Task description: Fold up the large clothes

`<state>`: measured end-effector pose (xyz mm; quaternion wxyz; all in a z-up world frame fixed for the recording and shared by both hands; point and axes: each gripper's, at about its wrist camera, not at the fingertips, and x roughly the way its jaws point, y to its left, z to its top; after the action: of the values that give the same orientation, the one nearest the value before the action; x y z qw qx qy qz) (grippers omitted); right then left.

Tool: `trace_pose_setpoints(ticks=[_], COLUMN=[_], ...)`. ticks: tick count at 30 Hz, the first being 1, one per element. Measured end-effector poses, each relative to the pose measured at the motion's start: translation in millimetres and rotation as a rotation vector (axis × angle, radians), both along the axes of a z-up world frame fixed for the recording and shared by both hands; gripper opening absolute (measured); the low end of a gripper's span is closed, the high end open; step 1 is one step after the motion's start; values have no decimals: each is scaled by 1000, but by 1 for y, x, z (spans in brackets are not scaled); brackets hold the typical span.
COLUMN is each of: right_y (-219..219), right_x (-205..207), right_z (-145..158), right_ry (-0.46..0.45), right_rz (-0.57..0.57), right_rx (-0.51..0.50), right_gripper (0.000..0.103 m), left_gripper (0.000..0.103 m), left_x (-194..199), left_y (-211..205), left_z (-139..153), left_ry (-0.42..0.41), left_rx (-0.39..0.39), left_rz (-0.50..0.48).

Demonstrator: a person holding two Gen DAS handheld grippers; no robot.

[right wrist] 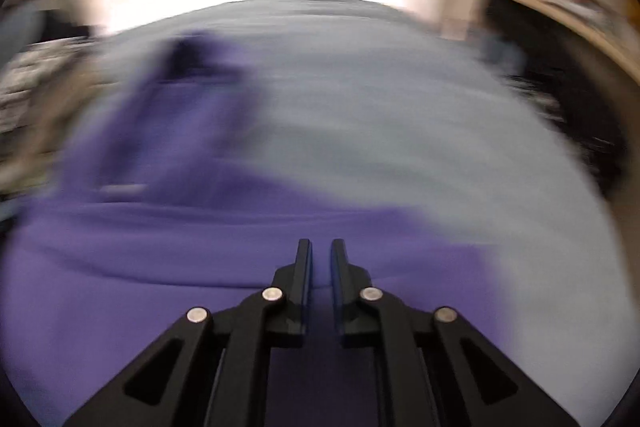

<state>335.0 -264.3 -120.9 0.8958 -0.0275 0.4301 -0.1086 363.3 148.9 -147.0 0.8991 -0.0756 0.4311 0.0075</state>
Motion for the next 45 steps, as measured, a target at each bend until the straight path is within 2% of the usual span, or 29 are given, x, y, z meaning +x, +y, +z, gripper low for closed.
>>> trace_pose_setpoints(ticks=[1,3,4,5,6,7,11,14,20,24,28,32,34,36,40,42,43,45], right_y=[-29,-67,-70,-66,-57,-51,-28,-4,46,77,117,142,135,115,44,-1,-19,-51], right_x=[-1,-9,-12,-14,-19,-22,-55,-80,-122,-145,-168,-180,-183,-183,-190,-197,-200,-207], right_z=[-5,-4,0,6,12,16,39,54,61,58,43,27,19,11,7,9,8,7], right_ry=[18,6,2,2,8,9,-12,-11,21,34,51,60,58,75,81,62,53,45], right_rz=[-40,-46,-51,-60,-81,-69,8,62,157,215,293,322,295,252,94,-31,-71,-118], right_rx=[60,259,273,233,152,140,251,321,406,412,414,327,294,283,241,167,168,256], right_gripper=[1,0,0,3,7,7,8,9,9,10,10,10,10,9,9,9,5,0], left_gripper=[1,1,1,1,1,1,9,24,42,43,43,43,43,43,43,36,35,34], left_x=[-1,-7,-9,-11,-15,-21,-54,-100,-173,-201,-223,-231,-233,-235,-238,-239,-239,-239], left_y=[3,9,8,6,1,1,-8,-19,-38,-52,-68,-82,-78,-66,-38,-25,-22,-17], left_z=[-1,-1,1,4,9,15,42,66,91,90,70,41,28,24,23,20,19,18], left_ry=[1,3,-1,-6,-10,-13,-25,-52,-66,-55,-26,25,53,44,49,50,50,45], left_rx=[-18,-17,-6,4,8,4,42,80,18,-25,-114,-53,-31,-20,15,-3,-11,-23], left_rz=[3,4,2,-1,-4,-6,-21,-53,-69,-64,-65,-41,-23,10,90,91,90,95])
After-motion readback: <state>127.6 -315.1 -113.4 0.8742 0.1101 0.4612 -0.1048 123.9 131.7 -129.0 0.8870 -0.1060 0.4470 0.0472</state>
